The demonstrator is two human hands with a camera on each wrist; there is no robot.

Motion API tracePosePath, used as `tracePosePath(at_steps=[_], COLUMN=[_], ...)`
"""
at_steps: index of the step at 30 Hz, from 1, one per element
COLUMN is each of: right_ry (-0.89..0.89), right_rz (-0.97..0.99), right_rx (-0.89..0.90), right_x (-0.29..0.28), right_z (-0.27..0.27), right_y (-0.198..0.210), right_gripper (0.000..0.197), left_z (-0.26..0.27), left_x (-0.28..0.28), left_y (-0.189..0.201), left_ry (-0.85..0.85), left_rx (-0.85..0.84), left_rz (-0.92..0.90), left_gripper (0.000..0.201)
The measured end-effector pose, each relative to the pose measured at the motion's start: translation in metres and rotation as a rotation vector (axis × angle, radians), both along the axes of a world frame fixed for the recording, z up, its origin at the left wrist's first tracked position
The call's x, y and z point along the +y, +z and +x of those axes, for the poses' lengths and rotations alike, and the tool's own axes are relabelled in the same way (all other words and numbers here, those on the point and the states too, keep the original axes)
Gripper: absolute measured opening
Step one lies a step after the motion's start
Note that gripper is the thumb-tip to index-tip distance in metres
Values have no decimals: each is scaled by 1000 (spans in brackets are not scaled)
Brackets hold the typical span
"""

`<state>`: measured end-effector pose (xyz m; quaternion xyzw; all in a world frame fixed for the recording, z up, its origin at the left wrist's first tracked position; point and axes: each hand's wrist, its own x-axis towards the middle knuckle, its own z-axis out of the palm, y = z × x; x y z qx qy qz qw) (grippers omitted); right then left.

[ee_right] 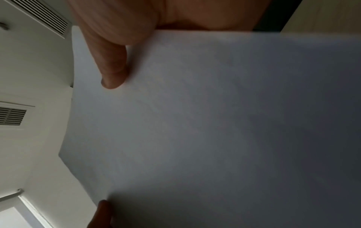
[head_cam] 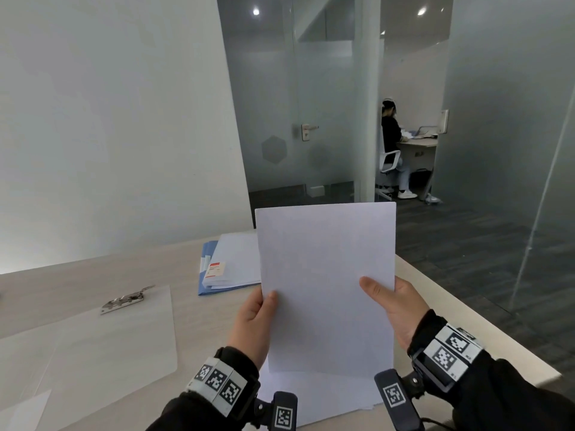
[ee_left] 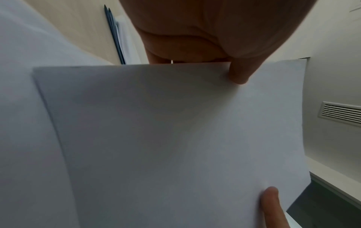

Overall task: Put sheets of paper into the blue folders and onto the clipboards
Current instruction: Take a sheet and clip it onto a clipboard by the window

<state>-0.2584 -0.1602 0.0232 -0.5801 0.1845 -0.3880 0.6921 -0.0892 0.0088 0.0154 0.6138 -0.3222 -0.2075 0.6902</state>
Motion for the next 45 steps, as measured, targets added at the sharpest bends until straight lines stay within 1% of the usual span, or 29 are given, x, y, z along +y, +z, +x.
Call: tracePosePath(at_steps=[2,5,6,8,9,11,13,15,17,18,20,22,24,26,28,30,31,32,33,34,35,37,39,40,43,45], right_ry=[-20,-18,-6,32,49,81,110,120,107,95,74,74,87,97,119,147,163,176,191,204,217,247,280,300,346,375], right_rz=[0,16,21,8,-20,-102,-187,-250,-270,-266,-250,-234,-201,-176,-166,-163,-165,-169,-170,-162,-155,-142,-131,-129,-118,-114], right_rx=[22,24,30,79,128,233,324,389,413,414,411,412,403,391,387,380,375,373,365,360,354,344,347,351,367,375], right_x=[1,3,4,8,10,18,26,34,40,42,47,52,60,69,80,91,98,104,111,117,123,135,147,154,173,183], right_z=[-1,-2,-2,-2,0,7,16,27,37,42,53,64,76,89,104,119,126,133,140,148,155,169,182,188,204,215], right_y=[-3,-2,-1,2,2,2,2,1,-1,-2,-4,-5,-5,-4,-3,-1,0,2,3,3,3,1,-2,-3,-9,-17], right_gripper=[81,66,57,25,17,18,21,23,24,24,23,22,21,19,18,17,17,17,17,18,18,18,18,18,17,17], left_z=[-4,-5,-3,3,6,14,27,44,63,76,98,127,154,175,183,179,170,166,157,146,134,109,91,84,62,50], left_x=[-1,-1,1,5,8,16,28,45,68,82,112,145,179,210,231,244,247,245,242,239,238,233,233,235,242,249], left_y=[-2,-2,-1,2,5,13,20,21,23,21,20,15,7,-1,-6,-12,-12,-14,-15,-14,-14,-12,-17,-19,-22,-23], left_ry=[-7,11,25,48,58,77,86,60,43,58,142,295,444,529,525,536,446,371,317,329,322,181,61,30,23,27], left_rx=[17,39,52,106,148,235,281,275,198,128,-26,-154,-168,-170,-138,-113,-157,-178,-148,-88,-143,-334,-416,-437,-460,-407], left_rz=[-4,-19,-24,-46,-72,-129,-111,28,277,411,637,813,930,1056,1163,1177,1228,1238,1227,1211,1230,1336,1372,1384,1356,1261], left_gripper=[25,24,24,26,28,29,25,30,43,45,40,38,41,44,46,46,44,44,45,44,45,51,56,59,69,71])
